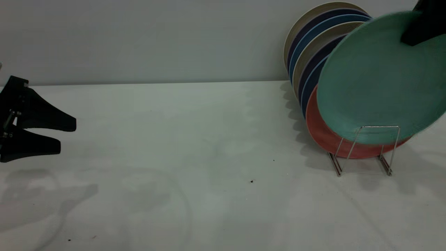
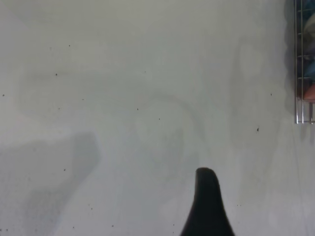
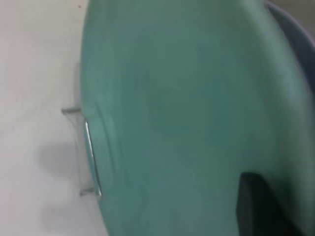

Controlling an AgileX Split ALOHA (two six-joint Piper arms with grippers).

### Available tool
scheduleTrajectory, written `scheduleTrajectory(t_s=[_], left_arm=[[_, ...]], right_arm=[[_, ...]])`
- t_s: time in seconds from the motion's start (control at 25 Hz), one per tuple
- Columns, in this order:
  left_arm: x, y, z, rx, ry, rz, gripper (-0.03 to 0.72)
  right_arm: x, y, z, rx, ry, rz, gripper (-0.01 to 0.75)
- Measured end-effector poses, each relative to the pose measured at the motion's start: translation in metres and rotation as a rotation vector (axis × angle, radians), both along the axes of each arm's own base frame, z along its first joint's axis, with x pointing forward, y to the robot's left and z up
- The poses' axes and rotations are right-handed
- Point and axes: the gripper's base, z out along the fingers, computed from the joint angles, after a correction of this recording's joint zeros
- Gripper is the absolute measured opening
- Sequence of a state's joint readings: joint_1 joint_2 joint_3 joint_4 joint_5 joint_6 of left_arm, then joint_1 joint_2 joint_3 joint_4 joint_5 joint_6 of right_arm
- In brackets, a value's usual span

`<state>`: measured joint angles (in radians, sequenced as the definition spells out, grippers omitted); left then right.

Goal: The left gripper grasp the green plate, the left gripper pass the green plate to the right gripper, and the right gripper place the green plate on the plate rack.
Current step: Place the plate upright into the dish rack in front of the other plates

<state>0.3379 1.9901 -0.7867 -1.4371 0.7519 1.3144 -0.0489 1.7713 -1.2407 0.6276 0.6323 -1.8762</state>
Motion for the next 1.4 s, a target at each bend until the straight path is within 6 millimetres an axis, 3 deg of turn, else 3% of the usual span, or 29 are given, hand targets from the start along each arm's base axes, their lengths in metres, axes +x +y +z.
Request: scheduleTrajectory(t_s=[0.2, 0.68, 0.76, 0.92, 1.08, 1.4], left_arm=[[0.000, 0.000, 0.000, -0.001, 0.001, 0.001, 0.583], [0.001, 0.000, 0.001, -0.013, 0.003, 0.027, 0.583], [0.002, 0.001, 0.000, 0.003, 0.004, 0.015, 0.583], [0.005, 0.005, 0.003, 0.070, 0.023, -0.062, 0.583], [0.005, 0.009, 0.018, 0.226, 0.065, -0.144, 0.582], [-0.011, -0.001, 0.064, 0.594, 0.149, -0.208, 0.582]], right_arm=[[0.001, 0.001, -0.002, 0.025, 0.010, -0.009, 0.309], [-0.013, 0.010, -0.007, 0.195, 0.251, -0.108, 0.345], [-0.014, 0.010, -0.006, 0.268, 0.321, -0.226, 0.368], [-0.013, 0.010, -0.002, 0.490, 0.486, -0.626, 0.408], [-0.014, 0.008, -0.001, 0.614, 0.601, -0.917, 0.417], [-0.028, 0.003, -0.008, 0.490, 0.729, -1.013, 0.417]])
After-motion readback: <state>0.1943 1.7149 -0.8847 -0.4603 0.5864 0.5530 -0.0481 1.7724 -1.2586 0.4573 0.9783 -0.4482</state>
